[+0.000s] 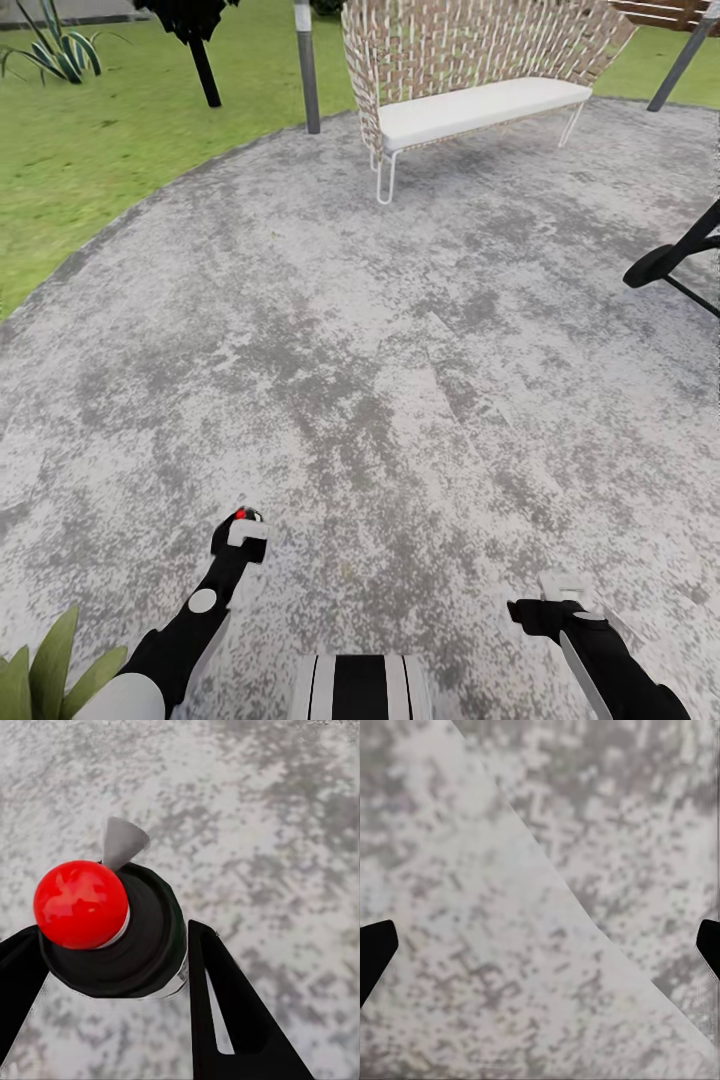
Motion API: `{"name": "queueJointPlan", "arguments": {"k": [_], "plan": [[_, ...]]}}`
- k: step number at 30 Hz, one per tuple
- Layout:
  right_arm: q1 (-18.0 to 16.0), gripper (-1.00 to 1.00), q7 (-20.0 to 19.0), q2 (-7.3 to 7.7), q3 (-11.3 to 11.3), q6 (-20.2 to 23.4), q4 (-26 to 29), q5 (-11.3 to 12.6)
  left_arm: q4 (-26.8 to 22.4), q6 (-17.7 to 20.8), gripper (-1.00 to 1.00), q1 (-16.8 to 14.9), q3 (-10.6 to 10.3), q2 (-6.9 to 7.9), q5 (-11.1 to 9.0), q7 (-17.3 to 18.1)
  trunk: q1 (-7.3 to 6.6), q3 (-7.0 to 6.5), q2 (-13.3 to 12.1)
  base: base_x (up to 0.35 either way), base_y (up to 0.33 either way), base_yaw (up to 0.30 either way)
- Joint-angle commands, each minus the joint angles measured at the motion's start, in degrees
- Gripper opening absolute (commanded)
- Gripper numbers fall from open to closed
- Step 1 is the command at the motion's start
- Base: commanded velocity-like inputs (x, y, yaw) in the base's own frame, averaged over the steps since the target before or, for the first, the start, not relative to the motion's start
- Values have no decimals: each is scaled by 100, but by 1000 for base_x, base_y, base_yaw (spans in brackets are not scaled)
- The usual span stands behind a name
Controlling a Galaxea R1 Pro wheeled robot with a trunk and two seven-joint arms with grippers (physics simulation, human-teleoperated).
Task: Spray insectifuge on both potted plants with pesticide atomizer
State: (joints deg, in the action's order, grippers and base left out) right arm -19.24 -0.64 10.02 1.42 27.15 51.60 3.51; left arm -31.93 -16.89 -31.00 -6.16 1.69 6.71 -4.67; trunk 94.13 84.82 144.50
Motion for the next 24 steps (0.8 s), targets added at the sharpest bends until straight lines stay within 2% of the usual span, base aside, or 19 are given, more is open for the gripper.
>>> {"name": "queueJointPlan", "arguments": {"k": [1,18,24], "plan": [[0,100,-7,0,7,28,8,36,2,-10,-100,-2,-25,1,59,-52,-3,-20,0,0,0,0],[0,100,-7,13,41,27,17,27,3,7,-100,-2,-25,-52,8,-60,-47,-396,-23,0,0,-26],[0,100,-2,9,82,28,48,27,3,10,-100,-2,-18,-287,-2,-68,-63,-529,-31,0,0,-1]]}}
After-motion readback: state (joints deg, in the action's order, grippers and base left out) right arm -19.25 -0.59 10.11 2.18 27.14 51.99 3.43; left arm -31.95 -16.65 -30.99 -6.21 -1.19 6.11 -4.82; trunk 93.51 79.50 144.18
